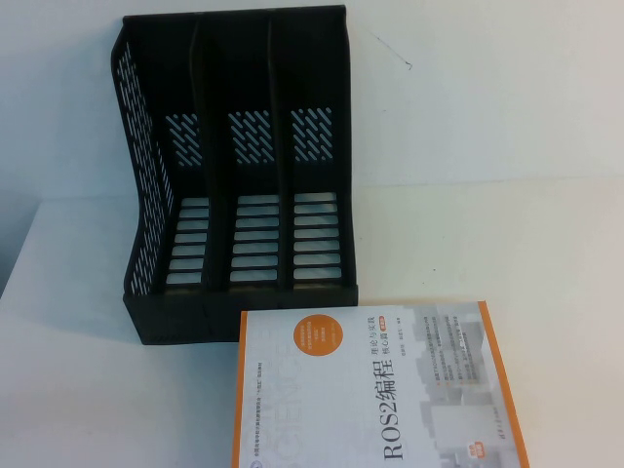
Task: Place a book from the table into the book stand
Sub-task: Push book with right arm
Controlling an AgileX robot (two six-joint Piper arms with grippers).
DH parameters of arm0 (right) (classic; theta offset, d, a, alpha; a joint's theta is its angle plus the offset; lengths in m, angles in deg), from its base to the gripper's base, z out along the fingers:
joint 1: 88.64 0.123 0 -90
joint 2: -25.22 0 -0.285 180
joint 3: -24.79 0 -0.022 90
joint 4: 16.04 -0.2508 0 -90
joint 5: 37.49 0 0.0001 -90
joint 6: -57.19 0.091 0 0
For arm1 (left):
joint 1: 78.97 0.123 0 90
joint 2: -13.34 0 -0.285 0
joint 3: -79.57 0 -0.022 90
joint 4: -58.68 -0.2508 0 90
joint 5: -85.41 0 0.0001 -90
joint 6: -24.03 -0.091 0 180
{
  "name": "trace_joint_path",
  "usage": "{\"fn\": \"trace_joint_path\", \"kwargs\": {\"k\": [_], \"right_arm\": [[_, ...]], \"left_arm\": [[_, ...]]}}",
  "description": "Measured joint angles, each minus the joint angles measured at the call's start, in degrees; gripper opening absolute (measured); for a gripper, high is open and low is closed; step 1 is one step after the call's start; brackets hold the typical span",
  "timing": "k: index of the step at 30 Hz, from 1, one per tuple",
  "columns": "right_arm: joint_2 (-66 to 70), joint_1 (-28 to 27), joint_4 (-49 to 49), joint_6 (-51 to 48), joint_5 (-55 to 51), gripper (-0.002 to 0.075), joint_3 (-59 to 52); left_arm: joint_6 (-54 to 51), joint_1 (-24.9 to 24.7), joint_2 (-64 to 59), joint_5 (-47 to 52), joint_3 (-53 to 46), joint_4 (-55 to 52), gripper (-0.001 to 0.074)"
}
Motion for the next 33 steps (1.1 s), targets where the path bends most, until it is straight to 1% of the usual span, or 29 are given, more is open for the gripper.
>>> {"fn": "trace_joint_path", "kwargs": {"k": [3, 5, 8, 12, 18, 20, 23, 28, 30, 33], "right_arm": [[0.0, 0.0, 0.09, -0.69, 4.38, -0.0001, 0.0], [0.0, 0.0, 0.23, -2.81, 5.75, -0.0001, 0.0], [0.0, 0.0, 0.23, -2.47, 6.59, -0.0001, 0.0], [0.0, 0.0, 0.02, 1.48, 6.62, -0.0001, 0.0], [0.0, 0.0, -0.51, 2.23, 8.07, -0.0001, 0.0], [0.0, 0.0, -0.51, 1.09, 7.93, 0.0, 0.15], [0.0, 0.0, -0.39, -2.76, 2.12, 0.0, 3.39], [0.47, 0.0, 0.0, -10.37, -16.45, 0.0, 14.3], [2.16, 0.0, 0.0, -12.01, -24.11, 0.0, 18.77], [6.39, 0.0, 0.0, -12.89, -32.8, 0.0, 24.0]], "left_arm": [[0.4, 0.0, 0.0, -5.85, 0.0, 0.0, -0.0003], [0.51, 0.0, 0.0, -7.64, 0.0, 0.0, -0.0003], [0.6, 0.0, 0.0, -9.55, 0.0, 0.0, -0.0003], [0.85, 0.0, 0.0, -9.77, 0.0, 0.22, -0.0003], [2.05, 0.0, 0.0, -8.9, 0.0, 3.36, -0.0003], [3.4, 0.0, 0.0, -3.51, 1.29, 3.62, -0.0003], [6.05, 0.0, 0.0, 9.63, 7.07, 5.29, -0.0003], [7.19, 0.0, -2.61, 31.23, 18.43, 5.23, -0.0003], [6.55, 0.0, -5.92, 36.96, 21.75, 5.06, -0.0003], [4.06, 0.0, -11.45, 43.45, 24.78, 4.96, -0.0003]]}}
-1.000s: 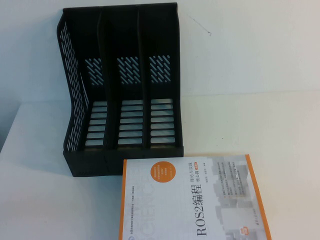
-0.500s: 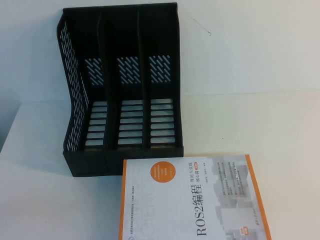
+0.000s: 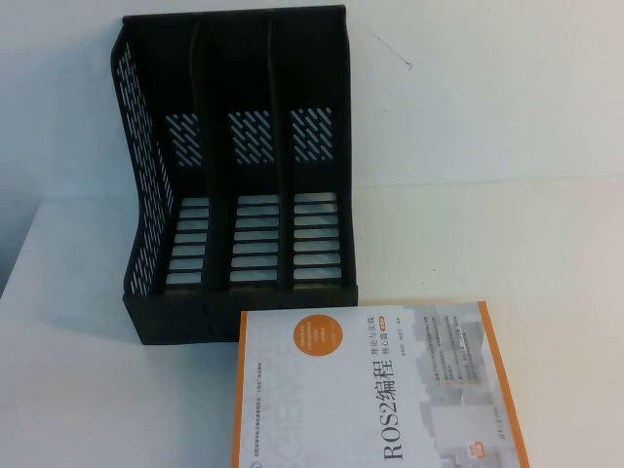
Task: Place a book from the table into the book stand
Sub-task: Push book with right arm
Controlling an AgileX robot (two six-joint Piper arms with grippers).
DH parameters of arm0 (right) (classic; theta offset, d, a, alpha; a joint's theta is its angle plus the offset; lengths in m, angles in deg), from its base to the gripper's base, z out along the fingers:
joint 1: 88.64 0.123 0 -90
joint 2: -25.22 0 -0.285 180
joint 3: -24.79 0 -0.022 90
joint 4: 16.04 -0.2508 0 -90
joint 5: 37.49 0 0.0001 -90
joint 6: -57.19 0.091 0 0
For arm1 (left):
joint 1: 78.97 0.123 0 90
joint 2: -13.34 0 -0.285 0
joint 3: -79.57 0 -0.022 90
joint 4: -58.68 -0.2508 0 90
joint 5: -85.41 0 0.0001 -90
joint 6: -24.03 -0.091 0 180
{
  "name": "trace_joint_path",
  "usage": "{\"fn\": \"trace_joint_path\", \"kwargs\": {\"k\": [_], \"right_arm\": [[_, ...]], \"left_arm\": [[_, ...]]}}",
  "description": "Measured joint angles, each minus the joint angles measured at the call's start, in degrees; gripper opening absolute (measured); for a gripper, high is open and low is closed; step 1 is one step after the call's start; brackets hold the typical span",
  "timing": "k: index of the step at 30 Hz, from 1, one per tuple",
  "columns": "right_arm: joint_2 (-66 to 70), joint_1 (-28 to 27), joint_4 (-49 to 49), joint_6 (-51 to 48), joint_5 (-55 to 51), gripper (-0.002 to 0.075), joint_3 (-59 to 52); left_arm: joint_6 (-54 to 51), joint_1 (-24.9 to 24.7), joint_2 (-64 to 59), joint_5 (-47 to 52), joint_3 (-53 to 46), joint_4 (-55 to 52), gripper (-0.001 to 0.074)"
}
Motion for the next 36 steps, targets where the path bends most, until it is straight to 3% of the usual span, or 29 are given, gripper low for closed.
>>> {"fn": "trace_joint_path", "kwargs": {"k": [8, 14, 22, 27, 32, 36], "right_arm": [[11.77, 0.0, -2.03, 1.26, -5.7, -0.0001, 2.96], [18.95, 0.0, -8.32, 0.67, -3.95, -0.0001, 2.96], [38.65, 0.0, -28.48, -20.28, -7.28, -0.0001, 5.78], [53.85, 0.0, -40.49, -32.76, -9.4, 0.0, 9.8], [66.5, 4.15, -43.01, -36.36, -6.43, 0.0, 13.26], [74.91, 11.02, -43.09, -36.78, -1.31, 0.0, 15.4]], "left_arm": [[-7.5, 0.0, -11.71, 4.21, -1.8, 2.18, -0.0003], [-15.42, 0.0, -19.5, 5.7, -2.57, 18.03, -0.0003], [-37.27, 0.0, -34.77, 7.95, -2.47, 42.58, -0.0003], [-43.14, 0.0, -44.0, 10.92, 1.14, 47.53, -0.0003], [-45.0, 0.0, -51.12, 13.34, 6.47, 47.9, -0.0003], [-45.38, 0.0, -54.47, 13.48, 8.38, 48.53, -0.0003]]}}
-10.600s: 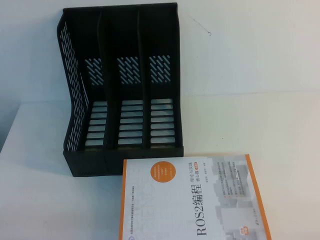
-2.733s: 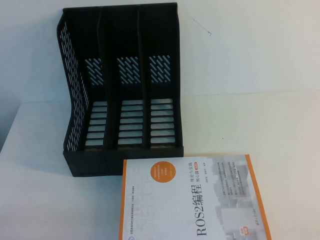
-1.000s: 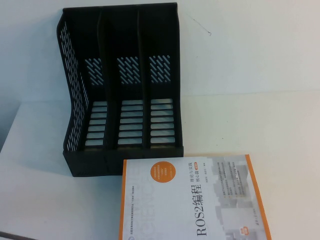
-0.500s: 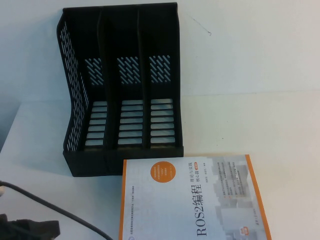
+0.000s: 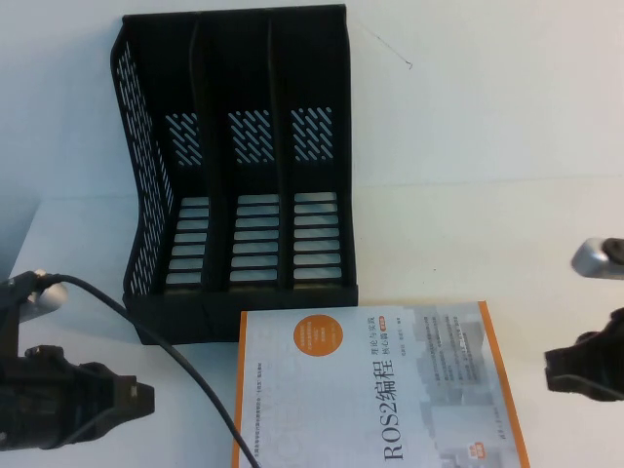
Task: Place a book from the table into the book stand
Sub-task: Push book with right arm
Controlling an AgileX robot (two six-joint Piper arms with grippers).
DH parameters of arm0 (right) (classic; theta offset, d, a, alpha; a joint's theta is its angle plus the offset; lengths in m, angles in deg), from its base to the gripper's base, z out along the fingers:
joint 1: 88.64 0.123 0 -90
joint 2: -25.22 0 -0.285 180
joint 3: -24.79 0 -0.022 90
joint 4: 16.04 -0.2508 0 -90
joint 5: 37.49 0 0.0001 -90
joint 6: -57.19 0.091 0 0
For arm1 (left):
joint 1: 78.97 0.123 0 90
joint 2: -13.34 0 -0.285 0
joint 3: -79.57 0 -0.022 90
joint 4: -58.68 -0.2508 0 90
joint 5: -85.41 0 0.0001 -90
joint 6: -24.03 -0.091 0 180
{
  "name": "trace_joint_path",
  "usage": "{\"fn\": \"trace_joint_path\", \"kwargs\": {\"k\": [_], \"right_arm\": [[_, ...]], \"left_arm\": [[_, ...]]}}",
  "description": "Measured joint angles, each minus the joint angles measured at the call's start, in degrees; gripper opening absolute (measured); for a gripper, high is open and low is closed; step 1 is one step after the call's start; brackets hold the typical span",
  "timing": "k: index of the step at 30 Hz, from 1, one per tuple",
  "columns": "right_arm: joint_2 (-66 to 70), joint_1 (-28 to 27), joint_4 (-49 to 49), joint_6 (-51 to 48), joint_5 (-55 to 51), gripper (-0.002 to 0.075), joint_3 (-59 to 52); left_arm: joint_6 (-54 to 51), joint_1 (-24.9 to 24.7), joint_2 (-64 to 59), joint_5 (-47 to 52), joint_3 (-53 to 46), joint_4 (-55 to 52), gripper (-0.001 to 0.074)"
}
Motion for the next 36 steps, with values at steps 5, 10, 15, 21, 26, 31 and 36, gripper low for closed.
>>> {"fn": "trace_joint_path", "kwargs": {"k": [5, 10, 15, 21, 26, 31, 36], "right_arm": [[9.23, 5.33, 0.0, 0.68, 2.13, 0.0, 3.56], [15.54, 8.64, 0.11, 1.34, 2.99, 0.0, 7.18], [16.57, 11.27, 0.7, 1.93, 3.24, 0.0, 9.61], [16.77, 12.27, 2.37, 3.62, 2.25, 0.0, 10.79], [16.77, 12.37, 8.86, 10.05, 0.93, 0.0, 10.89], [16.77, 12.37, 11.91, 13.34, -0.17, 0.0, 10.89], [16.77, 12.37, 12.24, 13.71, -3.46, 0.0, 10.89]], "left_arm": [[-0.49, 0.0, -0.85, 0.0, 0.04, 0.37, -0.0003], [-0.88, 0.0, -0.95, -2.05, 0.04, 0.62, -0.0003], [-1.31, 0.0, -0.99, -3.37, 0.04, 2.64, 0.009], [-1.31, 0.0, -0.99, -3.37, 0.04, 5.87, 0.0391], [-1.2, 0.0, -0.99, -1.55, 0.04, 7.16, 0.0479], [-1.09, 0.0, -0.99, -0.19, 0.04, 7.56, 0.0482], [-0.73, 0.0, -0.99, -0.19, 0.04, 7.34, 0.048]]}}
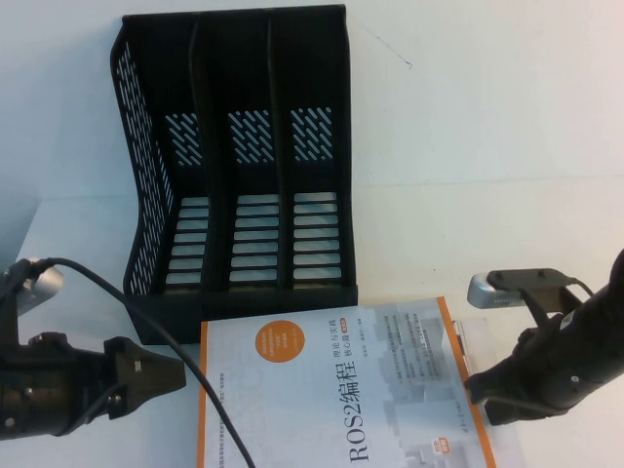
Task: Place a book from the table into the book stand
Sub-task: Push book with right arm
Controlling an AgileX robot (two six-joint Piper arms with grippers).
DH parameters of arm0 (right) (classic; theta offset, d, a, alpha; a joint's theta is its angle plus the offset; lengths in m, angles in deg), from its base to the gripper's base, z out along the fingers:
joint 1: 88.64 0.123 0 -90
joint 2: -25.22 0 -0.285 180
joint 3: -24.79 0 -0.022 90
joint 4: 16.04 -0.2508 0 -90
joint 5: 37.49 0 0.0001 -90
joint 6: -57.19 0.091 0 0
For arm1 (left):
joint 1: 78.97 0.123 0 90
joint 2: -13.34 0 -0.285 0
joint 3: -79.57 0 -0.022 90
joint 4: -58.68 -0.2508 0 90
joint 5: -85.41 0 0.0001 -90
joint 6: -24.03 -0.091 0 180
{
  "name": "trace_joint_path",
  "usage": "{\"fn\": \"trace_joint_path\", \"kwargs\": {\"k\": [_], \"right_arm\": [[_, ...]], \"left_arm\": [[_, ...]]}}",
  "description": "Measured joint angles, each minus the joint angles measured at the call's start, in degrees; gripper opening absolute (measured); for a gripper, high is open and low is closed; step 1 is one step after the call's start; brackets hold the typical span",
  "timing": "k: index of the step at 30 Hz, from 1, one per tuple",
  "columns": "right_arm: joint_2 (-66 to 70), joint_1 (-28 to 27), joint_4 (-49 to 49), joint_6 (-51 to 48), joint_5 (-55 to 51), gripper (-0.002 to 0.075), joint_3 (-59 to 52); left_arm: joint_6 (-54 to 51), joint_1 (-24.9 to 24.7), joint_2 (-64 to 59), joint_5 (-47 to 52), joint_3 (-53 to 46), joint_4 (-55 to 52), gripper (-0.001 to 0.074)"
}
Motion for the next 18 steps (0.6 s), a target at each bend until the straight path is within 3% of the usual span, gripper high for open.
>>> {"fn": "trace_joint_path", "kwargs": {"k": [18], "right_arm": [[-5.53, 0.72, -0.56, -0.27, -4.96, 0.0, 0.0]], "left_arm": [[2.6, 0.0, 0.0, -0.23, 0.0, -3.83, 0.0469]]}}
